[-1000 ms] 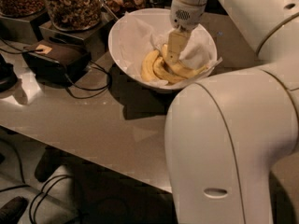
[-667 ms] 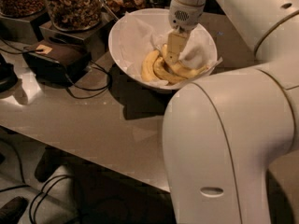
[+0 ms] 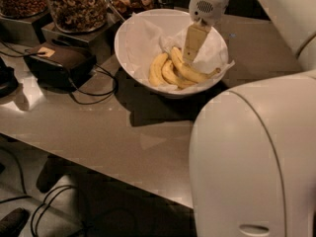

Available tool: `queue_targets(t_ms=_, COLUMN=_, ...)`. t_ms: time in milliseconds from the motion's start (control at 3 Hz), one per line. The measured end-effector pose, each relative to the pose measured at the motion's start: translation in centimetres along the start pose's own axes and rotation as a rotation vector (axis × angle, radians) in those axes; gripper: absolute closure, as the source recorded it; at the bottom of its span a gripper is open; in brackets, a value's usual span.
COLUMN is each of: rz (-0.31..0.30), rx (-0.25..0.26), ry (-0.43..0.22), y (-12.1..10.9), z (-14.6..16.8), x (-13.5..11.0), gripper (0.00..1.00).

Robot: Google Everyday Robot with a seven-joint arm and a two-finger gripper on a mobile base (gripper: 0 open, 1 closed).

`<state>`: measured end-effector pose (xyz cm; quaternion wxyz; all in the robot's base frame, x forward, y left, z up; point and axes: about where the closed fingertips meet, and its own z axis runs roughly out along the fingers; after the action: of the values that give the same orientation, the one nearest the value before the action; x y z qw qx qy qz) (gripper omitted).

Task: Pick banana from white bowl

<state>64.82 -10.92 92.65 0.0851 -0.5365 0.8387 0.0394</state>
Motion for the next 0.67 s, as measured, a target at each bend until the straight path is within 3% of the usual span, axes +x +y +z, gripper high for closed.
queue_targets(t_ms=667, rz=-0.004, rx=-0.001, ry=-0.005, y=-0.19, z=-0.74, x=0.12, gripper=0.43)
